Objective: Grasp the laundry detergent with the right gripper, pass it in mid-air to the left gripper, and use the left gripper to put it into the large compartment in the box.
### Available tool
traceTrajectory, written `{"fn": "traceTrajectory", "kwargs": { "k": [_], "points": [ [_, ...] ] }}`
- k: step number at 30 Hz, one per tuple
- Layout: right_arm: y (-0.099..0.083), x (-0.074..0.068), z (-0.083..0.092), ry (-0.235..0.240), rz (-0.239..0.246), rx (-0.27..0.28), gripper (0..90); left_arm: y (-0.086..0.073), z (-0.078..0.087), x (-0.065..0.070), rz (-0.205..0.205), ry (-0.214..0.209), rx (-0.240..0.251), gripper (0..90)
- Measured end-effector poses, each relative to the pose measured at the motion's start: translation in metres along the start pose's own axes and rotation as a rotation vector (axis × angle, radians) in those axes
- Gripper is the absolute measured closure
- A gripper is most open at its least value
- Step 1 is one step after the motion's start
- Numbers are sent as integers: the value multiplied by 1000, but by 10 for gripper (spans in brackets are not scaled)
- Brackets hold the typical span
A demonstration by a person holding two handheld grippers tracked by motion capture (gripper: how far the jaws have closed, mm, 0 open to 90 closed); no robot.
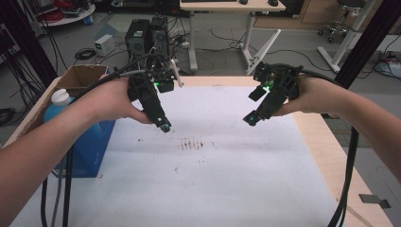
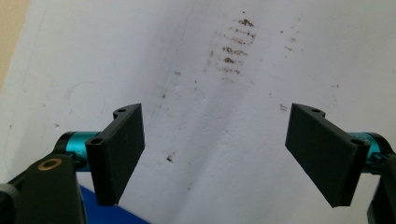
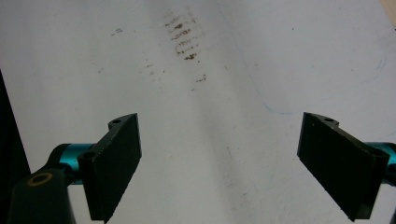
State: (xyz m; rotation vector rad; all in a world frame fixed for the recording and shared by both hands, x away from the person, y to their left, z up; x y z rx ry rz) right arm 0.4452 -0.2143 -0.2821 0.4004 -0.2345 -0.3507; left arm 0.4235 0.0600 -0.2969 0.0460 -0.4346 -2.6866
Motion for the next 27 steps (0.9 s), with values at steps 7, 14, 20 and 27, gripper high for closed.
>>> {"fn": "traceTrajectory", "kwargs": {
  "k": [7, 14, 20, 27],
  "points": [
    [1, 0, -3, 6, 10, -3, 130, -1, 1, 0, 1, -3, -4, 199],
    [3, -1, -5, 8, 12, -10, 130, -2, 1, 0, 3, -9, -9, 199],
    [3, -1, -5, 10, 10, -12, 130, -2, 1, 0, 4, -7, -6, 199],
    [3, -1, -6, 15, 14, -7, 129, -3, 3, -1, 7, -3, 2, 199]
  ]
}}
Point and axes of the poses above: each handheld gripper's, and its own axes: z roughly backward along the jaws, y roughly out of its top, x roughly to its right, the point moved 1 cm from there along -z, roughly forward along the jaws, and after that the axes turned 9 degrees about -y, right-handed, at the moved point
